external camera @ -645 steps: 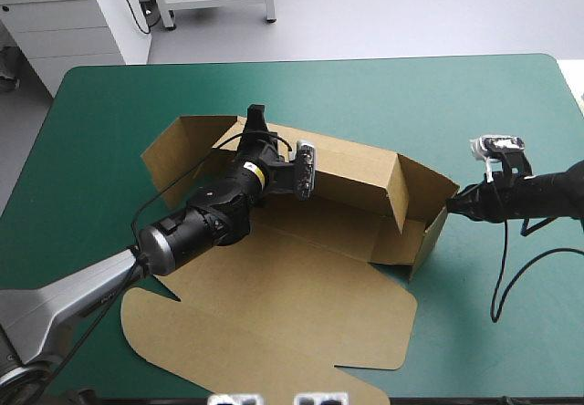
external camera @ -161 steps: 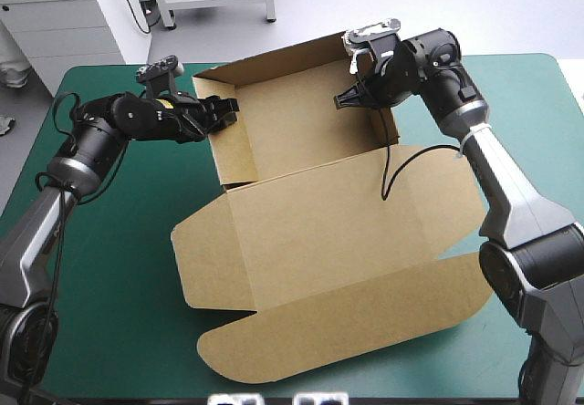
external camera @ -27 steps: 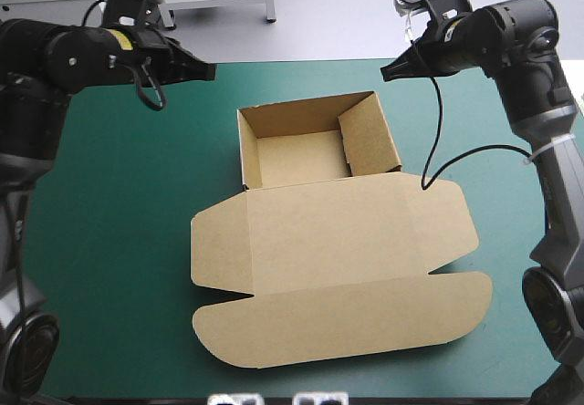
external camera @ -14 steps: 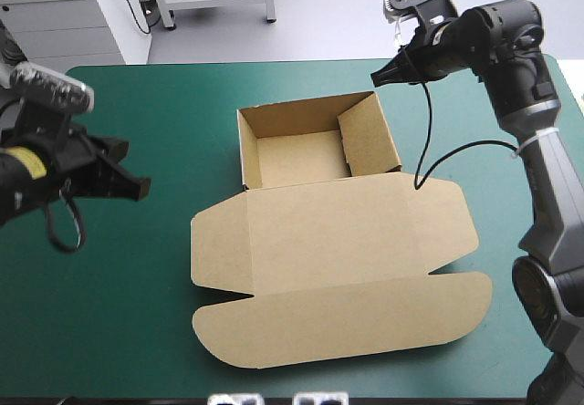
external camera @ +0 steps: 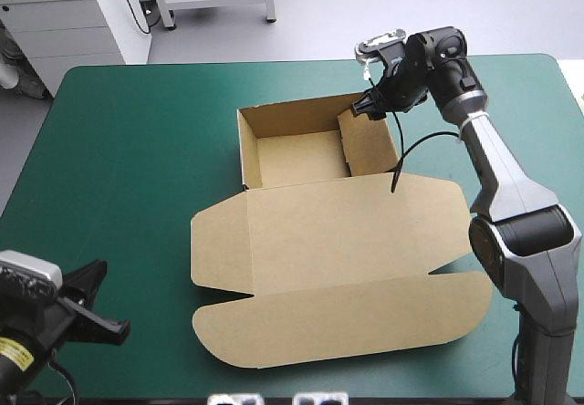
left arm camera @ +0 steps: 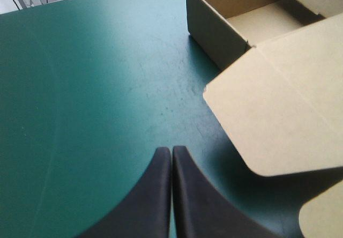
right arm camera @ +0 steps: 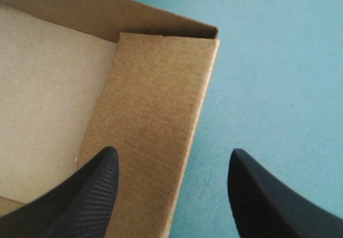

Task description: Fold the box

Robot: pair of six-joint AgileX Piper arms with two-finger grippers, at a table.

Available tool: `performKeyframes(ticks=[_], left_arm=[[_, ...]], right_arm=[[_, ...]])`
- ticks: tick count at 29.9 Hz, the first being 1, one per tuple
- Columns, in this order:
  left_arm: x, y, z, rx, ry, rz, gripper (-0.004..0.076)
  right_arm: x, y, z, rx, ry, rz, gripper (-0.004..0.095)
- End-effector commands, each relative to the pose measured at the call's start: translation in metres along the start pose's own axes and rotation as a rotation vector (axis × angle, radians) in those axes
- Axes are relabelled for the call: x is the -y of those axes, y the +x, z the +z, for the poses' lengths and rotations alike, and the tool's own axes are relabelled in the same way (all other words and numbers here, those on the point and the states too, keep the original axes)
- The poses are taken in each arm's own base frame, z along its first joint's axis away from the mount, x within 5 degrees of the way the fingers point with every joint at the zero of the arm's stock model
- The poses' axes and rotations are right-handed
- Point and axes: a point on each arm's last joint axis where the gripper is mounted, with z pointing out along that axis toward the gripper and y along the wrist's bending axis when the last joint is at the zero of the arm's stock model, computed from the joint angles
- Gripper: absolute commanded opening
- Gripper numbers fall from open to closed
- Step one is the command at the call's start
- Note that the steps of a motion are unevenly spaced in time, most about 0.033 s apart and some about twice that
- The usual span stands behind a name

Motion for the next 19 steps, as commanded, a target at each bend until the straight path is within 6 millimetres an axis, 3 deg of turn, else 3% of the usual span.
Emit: performKeyframes(ticks=[1,5,9,11,15,19], left_arm=[[0.001,0.02,-0.002,0.099,-0.004,-0.03,-0.0008],[0.003,0.046,-0.01,0.156,-0.006,-0.05,-0.0008],[0.003,0.057,-0.018,0.194,-0.012,-0.077,-0.0008],[0.003,0.059,-0.02,0.194,-0.016,-0.075,-0.0008],[0.002,0.063,-0.02,0.16,-0.018,-0.074,-0.0008],[0.002,0.063,-0.02,0.16,-0.018,-0.074,-0.0008]], right_arm=[[0.003,-0.003,-0.008,0.024,0.007,0.009,0.056],[0.003,0.0,0.022,-0.033,-0.002,0.038,0.056],[0.005,0.003,0.04,-0.072,0.012,0.083,0.0536],[0.005,0.004,0.049,-0.088,0.013,0.085,0.0432],[0.011,0.006,0.053,-0.104,0.074,0.052,0.0001],[0.033,0.008,0.049,-0.125,0.272,-0.011,-0.002]])
